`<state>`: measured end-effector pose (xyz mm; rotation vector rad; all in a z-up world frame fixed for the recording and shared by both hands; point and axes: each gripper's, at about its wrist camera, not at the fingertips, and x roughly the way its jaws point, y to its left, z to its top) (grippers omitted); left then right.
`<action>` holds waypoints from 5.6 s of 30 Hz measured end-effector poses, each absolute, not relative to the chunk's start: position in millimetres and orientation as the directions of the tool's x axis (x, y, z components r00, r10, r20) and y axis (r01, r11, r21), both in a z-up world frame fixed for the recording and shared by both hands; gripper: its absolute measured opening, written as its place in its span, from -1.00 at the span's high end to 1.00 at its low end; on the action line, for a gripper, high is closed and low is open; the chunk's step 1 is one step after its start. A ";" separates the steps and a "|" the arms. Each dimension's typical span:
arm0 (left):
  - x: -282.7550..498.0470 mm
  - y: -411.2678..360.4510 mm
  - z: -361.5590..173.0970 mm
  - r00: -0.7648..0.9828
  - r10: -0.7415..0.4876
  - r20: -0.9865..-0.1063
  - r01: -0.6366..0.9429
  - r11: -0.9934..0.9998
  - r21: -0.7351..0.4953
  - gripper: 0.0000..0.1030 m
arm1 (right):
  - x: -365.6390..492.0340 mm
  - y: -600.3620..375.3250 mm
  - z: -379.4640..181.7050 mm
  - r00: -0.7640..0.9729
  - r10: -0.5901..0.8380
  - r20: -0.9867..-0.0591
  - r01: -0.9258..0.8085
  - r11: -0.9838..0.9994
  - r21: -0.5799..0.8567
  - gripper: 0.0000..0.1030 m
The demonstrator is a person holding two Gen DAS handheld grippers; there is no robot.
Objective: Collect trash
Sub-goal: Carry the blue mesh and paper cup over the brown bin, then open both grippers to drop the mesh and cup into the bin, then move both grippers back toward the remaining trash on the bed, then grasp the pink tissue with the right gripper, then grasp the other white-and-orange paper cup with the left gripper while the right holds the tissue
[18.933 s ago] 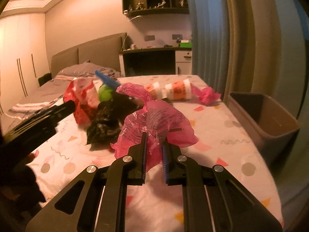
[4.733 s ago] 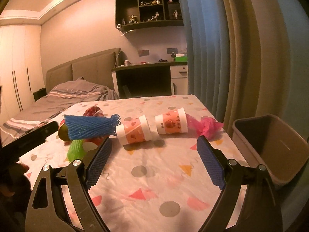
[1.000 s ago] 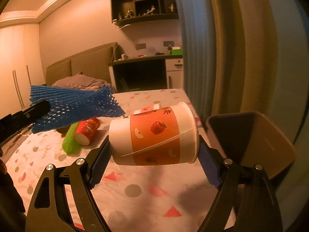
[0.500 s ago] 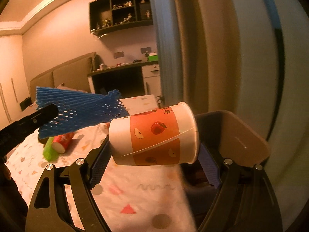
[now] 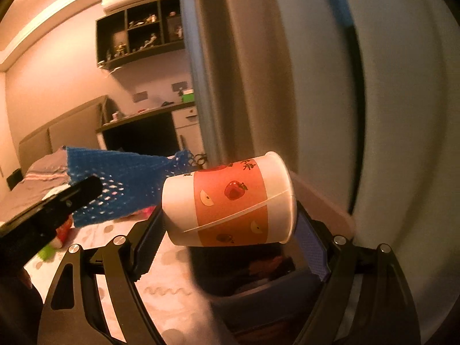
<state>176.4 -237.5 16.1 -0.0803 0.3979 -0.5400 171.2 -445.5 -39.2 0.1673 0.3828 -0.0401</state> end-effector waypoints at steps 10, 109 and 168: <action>206.2 -275.6 -11.1 0.734 -0.554 -0.393 0.526 0.830 -0.187 0.91 | 186.4 -474.2 -40.6 0.925 -0.060 -0.375 0.138 0.973 0.183 -0.57; 196.1 -18.6 -24.3 0.890 -0.021 -0.455 -0.068 0.982 -0.179 -0.63 | 368.0 -293.1 -94.8 0.783 0.077 -0.617 -0.041 0.997 0.072 -0.02; 349.9 -129.5 -70.9 0.758 -0.227 -0.612 0.163 0.974 -0.159 -0.88 | 264.8 -366.0 -47.5 0.918 0.132 -0.375 -0.008 0.949 0.315 0.59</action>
